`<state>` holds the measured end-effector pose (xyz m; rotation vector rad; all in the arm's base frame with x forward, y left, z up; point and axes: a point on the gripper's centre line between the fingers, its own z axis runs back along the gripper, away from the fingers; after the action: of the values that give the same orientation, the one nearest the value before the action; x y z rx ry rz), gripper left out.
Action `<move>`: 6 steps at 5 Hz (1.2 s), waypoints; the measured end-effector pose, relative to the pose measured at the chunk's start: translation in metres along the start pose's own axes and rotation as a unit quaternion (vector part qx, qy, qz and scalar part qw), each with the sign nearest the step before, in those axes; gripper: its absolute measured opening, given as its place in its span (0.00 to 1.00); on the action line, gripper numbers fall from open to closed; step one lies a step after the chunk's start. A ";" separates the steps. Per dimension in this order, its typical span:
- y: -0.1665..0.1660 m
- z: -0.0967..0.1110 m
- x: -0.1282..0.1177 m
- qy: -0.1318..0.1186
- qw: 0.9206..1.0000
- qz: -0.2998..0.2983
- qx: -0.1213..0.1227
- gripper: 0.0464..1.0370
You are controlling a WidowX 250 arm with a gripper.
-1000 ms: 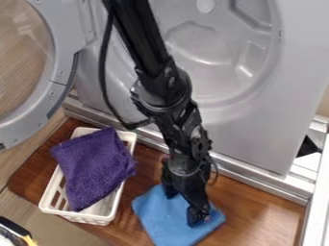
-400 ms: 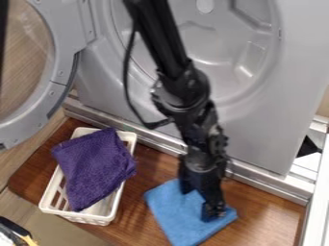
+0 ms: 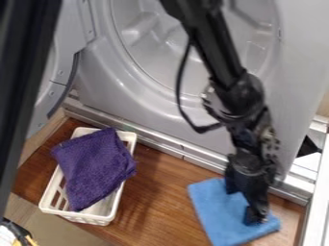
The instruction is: Moved the towel from the middle of washing machine to the right side>
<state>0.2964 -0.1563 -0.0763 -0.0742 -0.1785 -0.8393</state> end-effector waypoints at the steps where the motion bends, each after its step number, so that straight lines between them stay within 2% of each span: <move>1: -0.010 -0.002 0.011 -0.006 1.000 -0.013 -0.010 0.96; 3: -0.023 -0.004 0.019 -0.001 0.999 -0.037 -0.018 0.96; 4: -0.026 -0.003 0.021 0.004 0.998 -0.063 -0.007 0.96; 5: -0.026 0.008 0.024 0.005 0.998 -0.067 0.004 0.96; 6: -0.023 0.031 0.032 -0.001 0.997 -0.070 0.024 0.96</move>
<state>0.2961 -0.1913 -0.0395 -0.0178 -0.2084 -0.9737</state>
